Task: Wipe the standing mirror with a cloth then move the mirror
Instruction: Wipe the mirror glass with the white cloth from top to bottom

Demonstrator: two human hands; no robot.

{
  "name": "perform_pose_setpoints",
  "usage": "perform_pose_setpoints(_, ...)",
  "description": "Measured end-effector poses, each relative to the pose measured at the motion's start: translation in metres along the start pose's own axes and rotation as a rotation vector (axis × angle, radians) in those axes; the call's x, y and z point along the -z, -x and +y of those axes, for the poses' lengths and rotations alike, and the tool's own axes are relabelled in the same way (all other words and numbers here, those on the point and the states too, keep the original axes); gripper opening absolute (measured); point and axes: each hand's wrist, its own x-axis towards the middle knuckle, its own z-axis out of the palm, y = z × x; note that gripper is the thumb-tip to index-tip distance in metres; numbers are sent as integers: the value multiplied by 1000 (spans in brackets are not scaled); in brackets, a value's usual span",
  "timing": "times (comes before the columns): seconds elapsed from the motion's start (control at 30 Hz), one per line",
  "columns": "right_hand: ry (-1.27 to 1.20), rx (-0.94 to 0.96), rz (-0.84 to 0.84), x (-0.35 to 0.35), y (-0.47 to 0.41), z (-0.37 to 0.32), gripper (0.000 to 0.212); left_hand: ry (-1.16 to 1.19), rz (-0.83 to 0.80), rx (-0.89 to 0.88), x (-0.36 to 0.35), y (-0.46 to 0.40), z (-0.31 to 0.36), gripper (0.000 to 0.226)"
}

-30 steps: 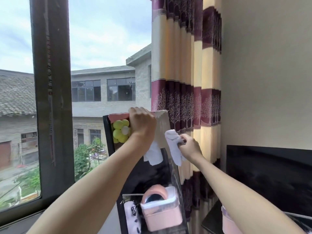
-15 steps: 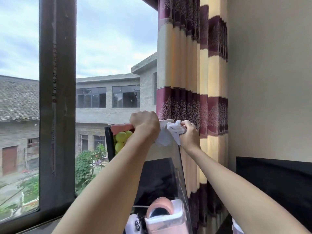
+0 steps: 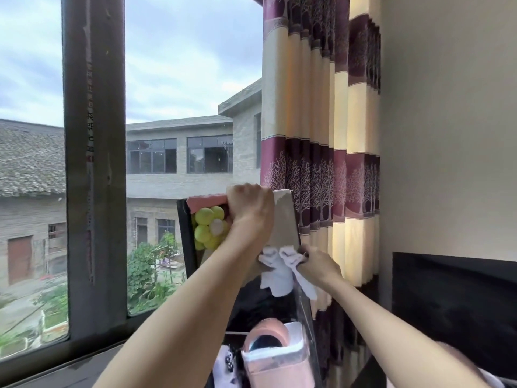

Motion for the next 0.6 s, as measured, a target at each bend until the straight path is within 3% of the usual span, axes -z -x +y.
perform_pose_setpoints(0.13,-241,-28,328,26,-23,-15,23,-204,135,-20,-23,7,10,28)
perform_pose_setpoints(0.23,-324,27,427,41,-40,-30,29,-237,180,-28,-29,6,8,29)
perform_pose_setpoints(0.43,-393,33,473,44,-62,-53,28,-204,185,29,-38,11,3,26)
perform_pose_setpoints(0.5,-440,59,424,34,-64,-53,27,-169,193,26,-41,7,5,37)
perform_pose_setpoints(0.6,-509,75,316,8,-48,-40,31,-174,232,-9,-41,10,5,23)
